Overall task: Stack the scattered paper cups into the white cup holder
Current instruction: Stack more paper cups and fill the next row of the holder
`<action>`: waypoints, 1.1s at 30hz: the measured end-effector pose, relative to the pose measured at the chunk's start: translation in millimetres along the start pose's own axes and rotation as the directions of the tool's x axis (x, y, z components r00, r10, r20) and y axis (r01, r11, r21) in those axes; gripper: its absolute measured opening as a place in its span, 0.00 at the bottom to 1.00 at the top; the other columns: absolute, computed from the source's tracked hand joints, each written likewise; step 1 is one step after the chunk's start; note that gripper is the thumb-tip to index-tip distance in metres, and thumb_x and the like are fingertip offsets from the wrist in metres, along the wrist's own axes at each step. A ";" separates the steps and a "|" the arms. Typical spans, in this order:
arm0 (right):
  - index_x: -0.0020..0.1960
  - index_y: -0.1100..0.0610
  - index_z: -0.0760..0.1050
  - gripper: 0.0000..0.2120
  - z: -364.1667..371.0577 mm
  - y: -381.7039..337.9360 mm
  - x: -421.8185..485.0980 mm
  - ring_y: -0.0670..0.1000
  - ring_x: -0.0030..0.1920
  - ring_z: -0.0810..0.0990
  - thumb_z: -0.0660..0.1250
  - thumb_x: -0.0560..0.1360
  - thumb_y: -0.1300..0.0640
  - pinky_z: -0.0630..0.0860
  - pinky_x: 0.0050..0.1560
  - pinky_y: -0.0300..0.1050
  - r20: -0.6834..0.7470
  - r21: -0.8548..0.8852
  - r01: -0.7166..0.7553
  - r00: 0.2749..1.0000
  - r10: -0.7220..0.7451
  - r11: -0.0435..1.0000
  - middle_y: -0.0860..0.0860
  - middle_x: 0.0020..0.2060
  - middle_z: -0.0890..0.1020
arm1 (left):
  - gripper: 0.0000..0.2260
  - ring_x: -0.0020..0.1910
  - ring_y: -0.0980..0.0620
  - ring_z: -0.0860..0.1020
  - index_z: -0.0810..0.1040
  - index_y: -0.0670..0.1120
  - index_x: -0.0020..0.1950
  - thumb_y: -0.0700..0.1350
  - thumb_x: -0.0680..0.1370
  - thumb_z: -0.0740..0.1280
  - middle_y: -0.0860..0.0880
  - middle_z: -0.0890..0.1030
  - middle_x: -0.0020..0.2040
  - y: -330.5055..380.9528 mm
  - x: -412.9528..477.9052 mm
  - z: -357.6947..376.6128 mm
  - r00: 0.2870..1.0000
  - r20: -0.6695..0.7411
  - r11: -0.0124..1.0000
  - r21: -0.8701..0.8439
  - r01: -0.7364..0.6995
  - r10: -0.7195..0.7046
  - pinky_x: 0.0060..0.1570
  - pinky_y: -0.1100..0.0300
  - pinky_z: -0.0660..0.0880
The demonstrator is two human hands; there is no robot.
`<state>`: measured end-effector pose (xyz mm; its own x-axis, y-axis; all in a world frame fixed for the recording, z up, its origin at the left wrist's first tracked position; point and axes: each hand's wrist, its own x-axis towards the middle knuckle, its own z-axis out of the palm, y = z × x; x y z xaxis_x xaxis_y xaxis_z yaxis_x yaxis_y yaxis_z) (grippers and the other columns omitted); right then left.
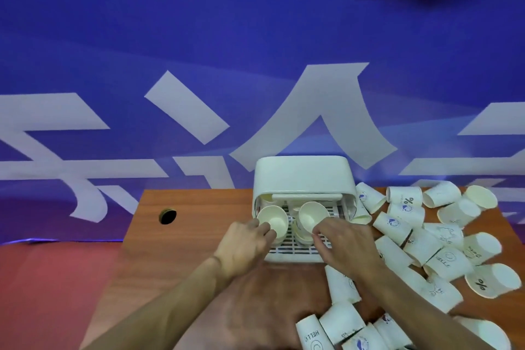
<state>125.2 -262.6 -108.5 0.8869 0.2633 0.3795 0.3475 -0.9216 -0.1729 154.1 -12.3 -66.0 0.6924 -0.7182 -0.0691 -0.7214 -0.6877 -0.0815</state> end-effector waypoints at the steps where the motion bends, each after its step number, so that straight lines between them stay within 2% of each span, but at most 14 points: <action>1: 0.40 0.48 0.77 0.03 1.6 0.9 0.0 0.45 0.33 0.77 0.69 0.71 0.52 0.68 0.24 0.40 0.014 -0.006 -0.005 1.000 0.005 1.000 0.43 0.33 0.79 | 0.11 0.26 0.48 0.70 0.72 0.48 0.34 0.39 0.61 0.73 0.51 0.72 0.30 -1.2 1.5 1.7 1.000 0.008 1.000 0.012 -0.020 0.020 0.20 0.64 0.58; 5: 0.40 0.47 0.76 0.02 6.4 4.8 0.6 0.44 0.32 0.77 0.69 0.70 0.51 0.65 0.25 0.37 0.085 -0.013 -0.033 0.996 0.034 0.999 0.43 0.33 0.78 | 0.11 0.26 0.50 0.72 0.74 0.49 0.34 0.40 0.59 0.75 0.52 0.73 0.30 -5.0 8.8 6.2 0.996 0.051 0.994 0.072 -0.079 0.076 0.20 0.63 0.59; 7: 0.40 0.46 0.77 0.01 10.3 7.1 1.9 0.43 0.33 0.77 0.69 0.70 0.51 0.67 0.25 0.37 0.115 -0.002 -0.044 0.992 0.044 0.999 0.42 0.34 0.79 | 0.11 0.26 0.51 0.73 0.75 0.50 0.34 0.41 0.58 0.75 0.53 0.74 0.30 -7.3 13.6 9.5 0.994 0.064 0.992 0.083 -0.096 0.091 0.21 0.64 0.59; 9: 0.41 0.46 0.78 0.01 15.2 8.3 3.4 0.42 0.35 0.78 0.68 0.71 0.51 0.69 0.25 0.39 0.136 0.003 -0.047 0.990 0.046 0.999 0.42 0.36 0.80 | 0.11 0.27 0.51 0.74 0.75 0.51 0.34 0.42 0.58 0.75 0.53 0.75 0.30 -9.3 16.8 14.8 0.993 0.074 0.992 0.079 -0.096 0.091 0.21 0.64 0.61; 13: 0.40 0.46 0.78 0.02 27.3 7.5 1.7 0.43 0.35 0.78 0.67 0.72 0.51 0.66 0.25 0.39 0.145 0.001 -0.021 0.989 0.020 1.000 0.42 0.36 0.79 | 0.11 0.28 0.50 0.74 0.75 0.50 0.33 0.42 0.59 0.76 0.52 0.75 0.29 -12.1 20.3 28.5 0.993 0.090 0.996 0.040 -0.085 0.081 0.20 0.64 0.64; 16: 0.40 0.48 0.78 0.04 37.2 7.3 -3.7 0.44 0.35 0.77 0.66 0.73 0.52 0.67 0.26 0.40 0.124 0.008 0.016 0.992 -0.017 1.000 0.43 0.36 0.79 | 0.12 0.25 0.49 0.72 0.74 0.49 0.31 0.42 0.56 0.76 0.52 0.74 0.28 -11.8 22.0 37.7 0.991 0.117 0.998 0.012 -0.066 0.064 0.22 0.65 0.59; 23: 0.39 0.50 0.77 0.07 44.8 4.8 -19.3 0.48 0.34 0.75 0.65 0.75 0.54 0.67 0.26 0.44 0.043 -0.049 0.034 0.999 -0.032 0.998 0.45 0.34 0.77 | 0.12 0.25 0.51 0.73 0.75 0.50 0.30 0.41 0.56 0.78 0.53 0.75 0.28 -9.4 27.2 59.8 0.982 0.184 0.999 0.006 -0.046 0.044 0.22 0.65 0.59; 28: 0.40 0.49 0.77 0.06 47.3 8.2 -17.8 0.47 0.35 0.76 0.66 0.76 0.54 0.70 0.27 0.44 0.151 -0.024 0.046 0.988 -0.042 0.999 0.44 0.35 0.78 | 0.12 0.26 0.52 0.74 0.76 0.51 0.31 0.44 0.57 0.79 0.53 0.75 0.28 -10.0 32.5 68.5 0.981 0.186 0.998 0.017 -0.053 0.049 0.20 0.65 0.62; 31: 0.42 0.48 0.79 0.06 51.4 11.4 -6.2 0.46 0.36 0.78 0.66 0.77 0.52 0.71 0.27 0.44 0.226 -0.020 0.025 0.974 -0.020 0.999 0.43 0.37 0.80 | 0.08 0.30 0.52 0.77 0.78 0.51 0.35 0.46 0.63 0.77 0.53 0.77 0.32 -12.8 38.1 70.6 0.981 0.193 0.999 0.017 -0.028 0.024 0.22 0.63 0.64; 33: 0.41 0.48 0.79 0.06 57.1 11.4 0.6 0.48 0.35 0.79 0.68 0.76 0.52 0.72 0.25 0.44 0.272 -0.034 -0.003 0.962 0.013 0.999 0.44 0.35 0.80 | 0.01 0.41 0.48 0.78 0.79 0.50 0.44 0.45 0.75 0.68 0.51 0.80 0.41 -14.1 41.6 72.1 0.975 0.220 0.999 -0.038 0.021 -0.013 0.28 0.58 0.65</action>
<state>147.0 -256.7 -162.1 0.9405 0.3193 0.1160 0.3339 -0.9317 -0.1426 193.9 -24.7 -139.4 0.6869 -0.6684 -0.2853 -0.7063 -0.7065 -0.0455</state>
